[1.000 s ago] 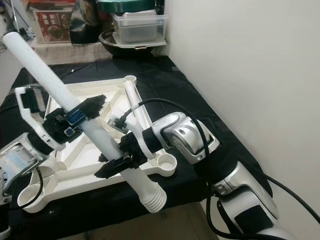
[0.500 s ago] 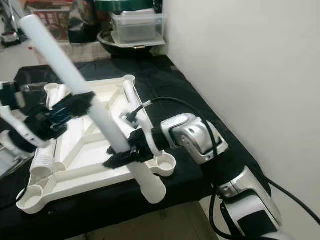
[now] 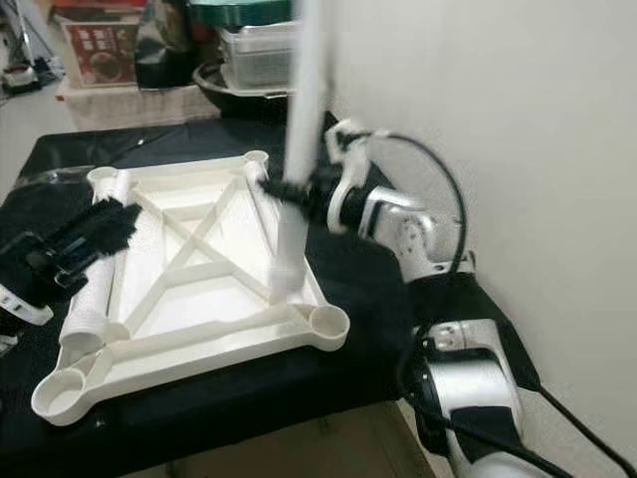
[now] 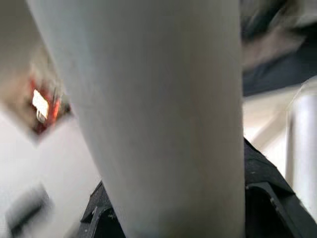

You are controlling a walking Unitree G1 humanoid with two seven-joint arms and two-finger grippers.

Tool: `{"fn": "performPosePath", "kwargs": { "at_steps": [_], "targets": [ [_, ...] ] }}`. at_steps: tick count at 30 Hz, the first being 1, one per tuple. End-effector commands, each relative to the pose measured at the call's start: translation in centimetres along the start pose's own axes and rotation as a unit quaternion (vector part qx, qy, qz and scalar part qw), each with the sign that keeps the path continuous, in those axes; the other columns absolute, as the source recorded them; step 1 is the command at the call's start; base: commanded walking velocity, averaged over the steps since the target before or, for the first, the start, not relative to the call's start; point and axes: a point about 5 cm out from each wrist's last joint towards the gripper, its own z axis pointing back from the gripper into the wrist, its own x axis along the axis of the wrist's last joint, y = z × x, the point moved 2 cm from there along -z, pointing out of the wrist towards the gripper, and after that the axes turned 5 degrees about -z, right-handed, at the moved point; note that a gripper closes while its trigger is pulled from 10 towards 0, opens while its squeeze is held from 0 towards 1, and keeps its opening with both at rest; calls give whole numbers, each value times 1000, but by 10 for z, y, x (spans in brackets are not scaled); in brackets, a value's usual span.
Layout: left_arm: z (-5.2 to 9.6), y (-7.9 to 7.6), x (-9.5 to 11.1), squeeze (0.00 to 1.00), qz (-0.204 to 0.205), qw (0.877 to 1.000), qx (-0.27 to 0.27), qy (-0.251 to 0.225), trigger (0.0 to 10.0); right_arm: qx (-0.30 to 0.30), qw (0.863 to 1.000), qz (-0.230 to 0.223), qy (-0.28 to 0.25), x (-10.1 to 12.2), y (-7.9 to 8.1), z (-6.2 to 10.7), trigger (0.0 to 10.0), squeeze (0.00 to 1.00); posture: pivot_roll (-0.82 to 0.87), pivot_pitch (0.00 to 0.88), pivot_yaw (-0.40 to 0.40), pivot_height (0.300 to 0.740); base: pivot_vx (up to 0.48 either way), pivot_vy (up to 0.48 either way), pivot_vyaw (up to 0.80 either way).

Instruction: Building children table

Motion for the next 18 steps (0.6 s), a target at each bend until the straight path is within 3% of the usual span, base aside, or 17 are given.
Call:
{"fn": "performPosePath", "kwargs": {
  "at_steps": [1,2,3,6,8,12,14,18],
  "targets": [
    [1,14,-14,0,-11,998,56,40,10000,-6,1000,-7,-20,4,0,-1,0,0,-16,0,-20,740,0,0,0],
    [0,25,-25,0,-13,992,102,71,10000,-11,1000,-12,-27,4,1,-3,0,0,-16,0,-20,740,0,0,0],
    [0,25,-25,0,-13,992,102,71,10000,-11,1000,-12,-27,4,1,-3,0,0,-16,0,-20,740,0,0,0],
    [10,35,-42,0,-104,972,162,133,10000,-24,999,-15,-37,-7,-1,-5,0,0,0,0,-22,740,0,0,0],
    [12,36,-44,0,-123,968,168,141,10000,-27,999,-15,-36,-10,-1,-6,0,0,0,0,-22,740,0,0,0],
    [15,36,-44,0,-127,967,173,137,10000,-27,999,-17,-33,-13,-2,-5,0,0,2,0,-21,740,0,0,0],
    [15,31,-39,0,-137,972,162,103,10000,-22,999,-19,-34,-17,-1,-6,0,0,8,0,-19,740,0,0,0],
    [14,29,-37,0,-144,973,155,88,10000,-19,999,-19,-38,-18,0,-7,0,0,8,0,-19,740,0,0,0]
  ]
}}
